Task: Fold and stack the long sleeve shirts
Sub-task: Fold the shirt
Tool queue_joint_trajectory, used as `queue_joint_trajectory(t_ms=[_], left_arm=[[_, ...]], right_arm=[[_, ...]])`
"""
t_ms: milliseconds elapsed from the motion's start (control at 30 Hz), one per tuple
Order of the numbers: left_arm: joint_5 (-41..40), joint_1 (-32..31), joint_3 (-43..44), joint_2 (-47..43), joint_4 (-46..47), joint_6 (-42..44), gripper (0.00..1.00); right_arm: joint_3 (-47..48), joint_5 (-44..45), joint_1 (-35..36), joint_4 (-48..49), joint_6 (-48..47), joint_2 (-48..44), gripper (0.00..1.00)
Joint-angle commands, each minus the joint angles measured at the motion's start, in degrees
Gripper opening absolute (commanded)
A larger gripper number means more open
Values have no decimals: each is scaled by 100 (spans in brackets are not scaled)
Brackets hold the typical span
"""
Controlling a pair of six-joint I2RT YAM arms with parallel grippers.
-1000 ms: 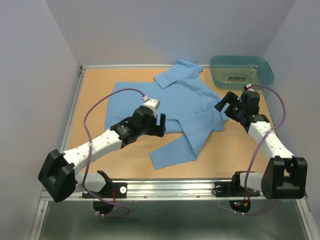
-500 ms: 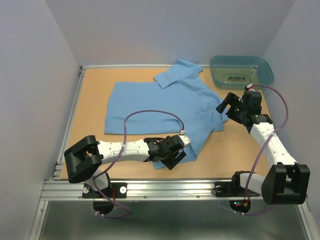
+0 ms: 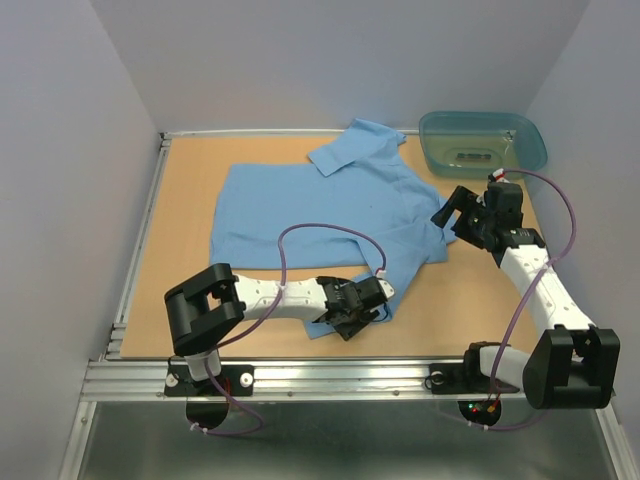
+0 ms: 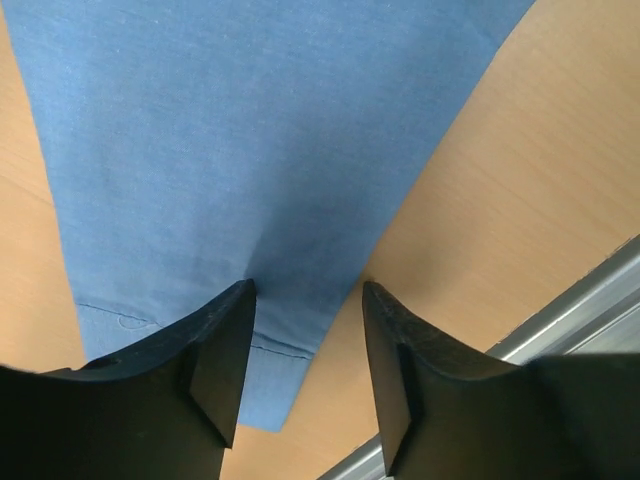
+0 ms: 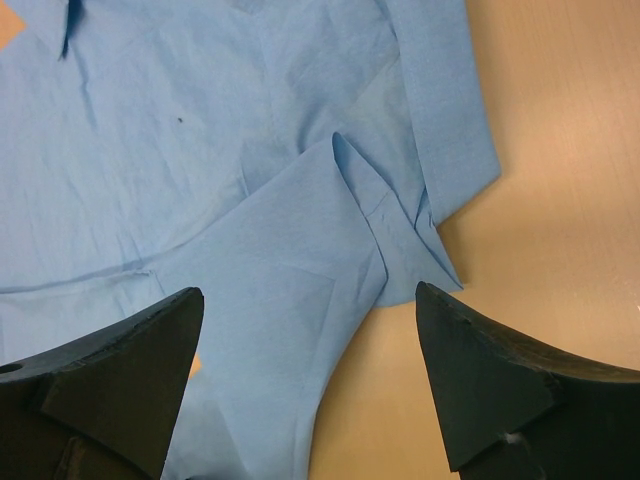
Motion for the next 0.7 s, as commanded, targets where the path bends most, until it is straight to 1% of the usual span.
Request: queue_joint_trajectory(t_ms=[0,33,67,100,133,267,400,467,533,600,633,667], left_arm=[[-460,1,115,389,-307,-15,52],[-408,1,115,415,-307,-24,49],[-372,1,107,468,-315,-24,41],[-346,9,107,494,-316,-16,36],[-328,10,115,538,-324,-33,23],[-319,106,133,600,-263,-77,0],[-398,229,229,565,-175,-42,0],[-293,387,449,373,-210,11,0],[66,562,781,205,-271,125,0],[339,870,1028,-15,-324,221,0],[601,993,1291,-76,-403,283,0],[699,1281,1424,-172,-438,301,0]], right_arm=[[194,-61,-35,27,-92,-69,91],[194,-53,-35,27,-110,-78,91],[203,-44,-35,27,-110,-69,91],[194,-35,-35,27,-118,-60,91],[194,-35,-35,27,-119,-60,91],[168,-52,-35,27,-154,-60,91],[141,-17,-35,27,-171,-86,91],[159,-9,-35,27,-171,-130,91],[229,0,-35,18,-180,-165,91],[282,18,-35,1,-206,-227,91],[299,53,-35,1,-198,-253,91],[343,88,-35,-8,-198,-288,91]])
